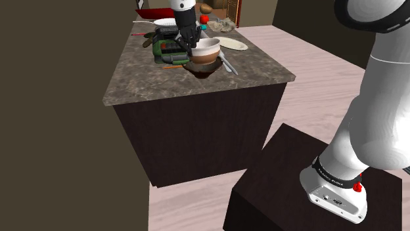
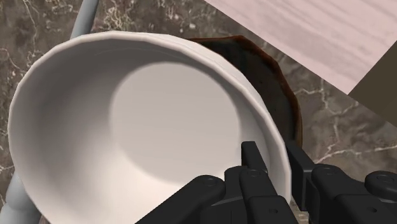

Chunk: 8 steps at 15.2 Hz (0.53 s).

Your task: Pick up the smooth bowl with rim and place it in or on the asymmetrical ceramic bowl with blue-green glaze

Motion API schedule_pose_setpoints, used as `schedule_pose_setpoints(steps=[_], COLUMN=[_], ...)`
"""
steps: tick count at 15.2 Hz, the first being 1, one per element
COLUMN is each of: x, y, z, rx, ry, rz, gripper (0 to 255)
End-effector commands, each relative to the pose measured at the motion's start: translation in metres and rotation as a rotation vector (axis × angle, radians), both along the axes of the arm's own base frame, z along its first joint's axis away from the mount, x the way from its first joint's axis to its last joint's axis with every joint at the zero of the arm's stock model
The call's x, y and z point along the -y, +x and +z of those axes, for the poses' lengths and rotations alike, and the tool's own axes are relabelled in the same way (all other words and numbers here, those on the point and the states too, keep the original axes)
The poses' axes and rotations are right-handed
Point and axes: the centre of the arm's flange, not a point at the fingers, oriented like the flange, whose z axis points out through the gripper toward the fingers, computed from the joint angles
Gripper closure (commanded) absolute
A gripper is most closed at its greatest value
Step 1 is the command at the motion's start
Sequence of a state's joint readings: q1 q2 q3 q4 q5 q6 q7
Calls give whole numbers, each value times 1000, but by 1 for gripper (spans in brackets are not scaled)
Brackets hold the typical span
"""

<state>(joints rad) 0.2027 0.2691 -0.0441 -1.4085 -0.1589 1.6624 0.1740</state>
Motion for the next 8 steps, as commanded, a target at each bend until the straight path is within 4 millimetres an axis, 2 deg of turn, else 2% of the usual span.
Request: schedule_pose_setpoints(steps=[1, 3, 4, 8], x=[0, 0, 0, 0], y=[0, 0, 0, 0], z=[0, 0, 0, 0], rx=[1, 1, 1, 1], ry=[0, 0, 0, 0], rz=[0, 0, 0, 0], gripper=[255, 255, 0, 0])
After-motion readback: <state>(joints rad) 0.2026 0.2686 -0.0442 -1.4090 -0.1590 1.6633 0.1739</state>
